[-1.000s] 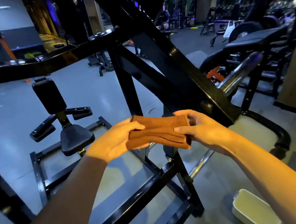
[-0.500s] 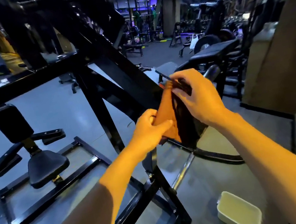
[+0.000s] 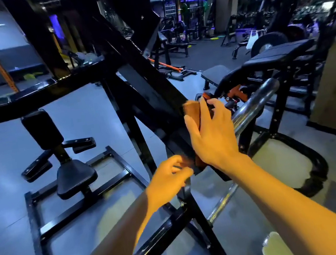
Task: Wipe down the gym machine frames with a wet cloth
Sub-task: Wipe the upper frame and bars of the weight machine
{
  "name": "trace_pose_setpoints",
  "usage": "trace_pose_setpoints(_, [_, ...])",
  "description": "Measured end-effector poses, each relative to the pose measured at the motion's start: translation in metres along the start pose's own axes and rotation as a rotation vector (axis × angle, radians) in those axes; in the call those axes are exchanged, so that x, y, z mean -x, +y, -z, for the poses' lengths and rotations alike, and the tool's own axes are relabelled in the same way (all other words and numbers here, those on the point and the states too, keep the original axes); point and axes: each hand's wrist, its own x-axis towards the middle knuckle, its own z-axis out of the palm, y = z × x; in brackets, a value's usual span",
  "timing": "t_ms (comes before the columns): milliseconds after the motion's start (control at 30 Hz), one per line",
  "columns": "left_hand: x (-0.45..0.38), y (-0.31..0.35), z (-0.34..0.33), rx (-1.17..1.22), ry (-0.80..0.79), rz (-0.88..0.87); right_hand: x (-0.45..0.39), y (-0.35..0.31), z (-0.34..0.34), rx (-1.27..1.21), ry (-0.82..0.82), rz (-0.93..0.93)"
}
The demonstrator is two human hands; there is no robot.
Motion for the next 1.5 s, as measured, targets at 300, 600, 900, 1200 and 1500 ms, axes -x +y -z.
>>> trace_pose_setpoints(300, [-0.059, 0.068, 0.044, 0.238, 0.582, -0.207, 0.007, 0.020, 0.005, -0.164, -0.025, 0.224])
trace_pose_setpoints(600, [-0.071, 0.089, 0.021, 0.493, 0.397, -0.246, -0.045, -0.007, -0.015, -0.028, -0.113, 0.334])
trace_pose_setpoints(900, [-0.076, 0.084, 0.015, 0.582, 0.489, -0.297, -0.018, 0.029, 0.011, -0.114, -0.255, 0.384])
trace_pose_setpoints(1200, [-0.093, 0.076, 0.025, 0.726, 0.432, -0.285, -0.086, -0.024, -0.011, -0.131, -0.235, 0.390])
trace_pose_setpoints(1500, [-0.087, 0.073, 0.024, 0.677, 0.452, -0.243, -0.031, 0.027, 0.009, -0.134, -0.244, 0.463])
